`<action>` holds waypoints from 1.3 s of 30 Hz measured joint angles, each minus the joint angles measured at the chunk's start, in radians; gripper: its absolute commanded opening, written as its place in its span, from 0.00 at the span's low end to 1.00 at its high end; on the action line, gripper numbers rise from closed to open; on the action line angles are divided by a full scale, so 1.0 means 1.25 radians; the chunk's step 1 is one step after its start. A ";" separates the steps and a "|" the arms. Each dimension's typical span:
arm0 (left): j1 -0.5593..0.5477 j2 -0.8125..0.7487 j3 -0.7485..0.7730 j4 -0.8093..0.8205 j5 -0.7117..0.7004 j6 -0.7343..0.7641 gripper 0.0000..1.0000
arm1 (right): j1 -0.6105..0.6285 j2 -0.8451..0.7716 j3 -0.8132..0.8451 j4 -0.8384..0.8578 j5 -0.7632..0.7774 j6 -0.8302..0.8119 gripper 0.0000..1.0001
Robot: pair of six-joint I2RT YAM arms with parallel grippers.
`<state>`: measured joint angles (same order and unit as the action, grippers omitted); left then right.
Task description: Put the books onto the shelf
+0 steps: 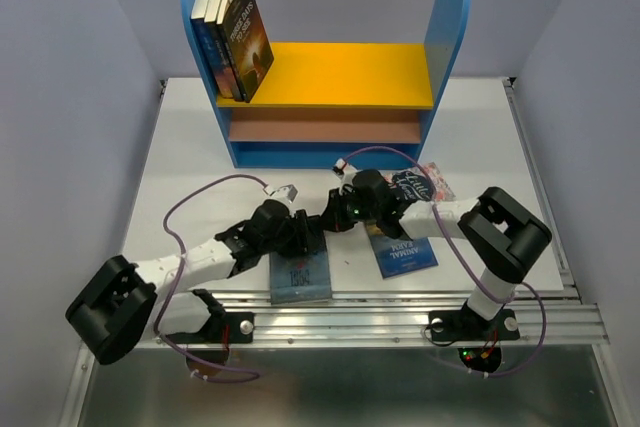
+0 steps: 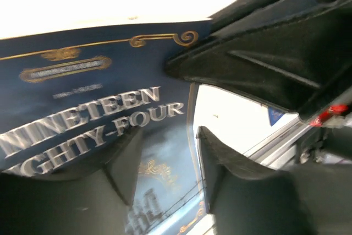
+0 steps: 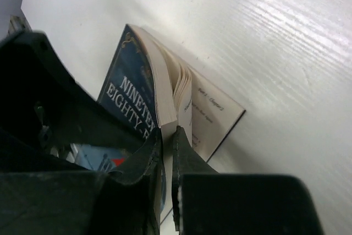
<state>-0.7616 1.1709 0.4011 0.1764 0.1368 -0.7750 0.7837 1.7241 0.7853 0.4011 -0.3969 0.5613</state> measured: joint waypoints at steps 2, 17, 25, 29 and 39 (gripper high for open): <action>-0.001 -0.056 0.001 -0.045 -0.016 0.004 0.89 | 0.002 -0.030 -0.023 0.007 0.011 -0.015 0.01; 0.009 -0.383 0.149 -0.223 -0.210 0.066 0.99 | 0.012 -0.436 -0.035 -0.132 0.134 -0.166 0.01; 0.020 -0.361 0.139 -0.082 -0.150 0.151 0.99 | 0.008 -0.513 0.110 -0.372 0.302 -0.222 0.01; 0.047 -0.337 0.119 0.038 -0.075 0.219 0.99 | 0.008 -0.532 0.186 -0.465 0.331 -0.237 0.01; 0.251 -0.261 0.072 0.259 0.278 0.315 0.99 | 0.008 -0.531 0.356 -0.594 0.318 -0.259 0.01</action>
<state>-0.4480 0.8452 0.4915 0.5007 0.4843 -0.3817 0.7933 1.0599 1.2301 -0.3420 0.0006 0.2379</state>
